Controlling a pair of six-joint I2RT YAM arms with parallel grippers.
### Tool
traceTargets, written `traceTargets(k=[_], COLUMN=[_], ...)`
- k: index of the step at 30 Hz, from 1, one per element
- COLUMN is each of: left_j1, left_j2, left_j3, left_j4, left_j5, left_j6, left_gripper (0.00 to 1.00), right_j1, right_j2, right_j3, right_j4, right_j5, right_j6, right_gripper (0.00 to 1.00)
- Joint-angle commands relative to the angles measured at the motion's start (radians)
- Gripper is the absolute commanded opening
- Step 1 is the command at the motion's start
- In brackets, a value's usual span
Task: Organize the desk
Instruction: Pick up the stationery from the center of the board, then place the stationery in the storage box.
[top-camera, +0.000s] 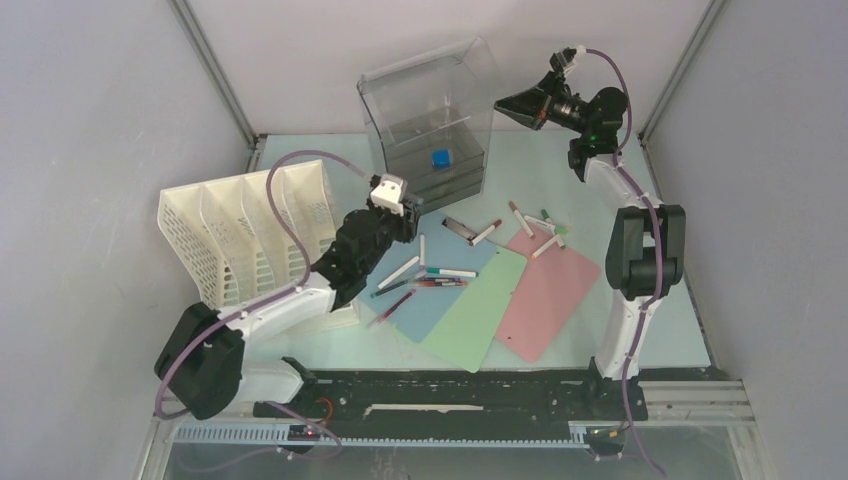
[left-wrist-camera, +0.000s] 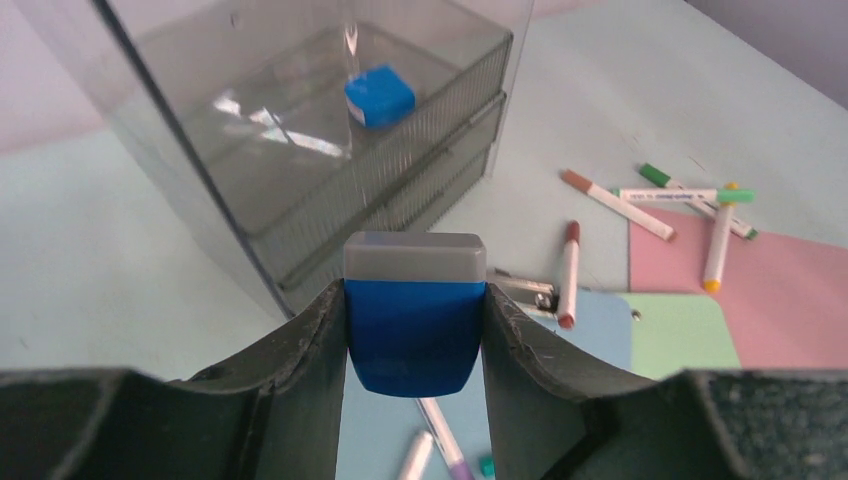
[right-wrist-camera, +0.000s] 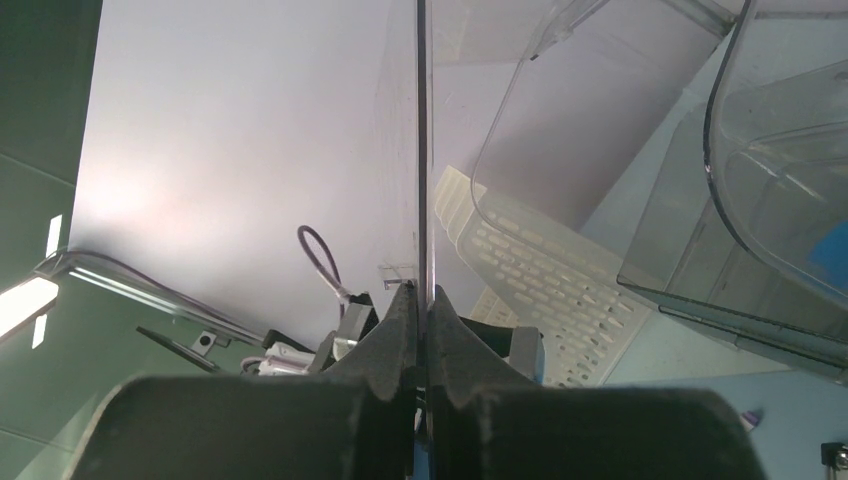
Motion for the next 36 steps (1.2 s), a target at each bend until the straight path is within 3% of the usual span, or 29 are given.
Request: traceTargets(k=[1, 15, 27, 36], left_j1=[-0.003, -0.005, -0.007, -0.008], left_j2=[0.064, 0.300, 0.459, 0.552], left_j3=[0.114, 0.279, 0.299, 0.356], left_j4=[0.114, 0.278, 0.528, 0.591], left_j5=[-0.033, -0.205, -0.329, -0.397], left_j6=[0.188, 0.301, 0.364, 0.405], left_gripper=[0.01, 0.00, 0.03, 0.03], right_j1=[0.008, 0.002, 0.001, 0.002], right_j2=[-0.026, -0.024, -0.028, -0.025], right_j3=[0.007, 0.008, 0.008, 0.007], right_j4=[0.053, 0.067, 0.070, 0.072], right_j5=[0.027, 0.025, 0.024, 0.023], right_j6=[-0.026, -0.014, -0.010, -0.010], right_gripper=[0.02, 0.02, 0.02, 0.02])
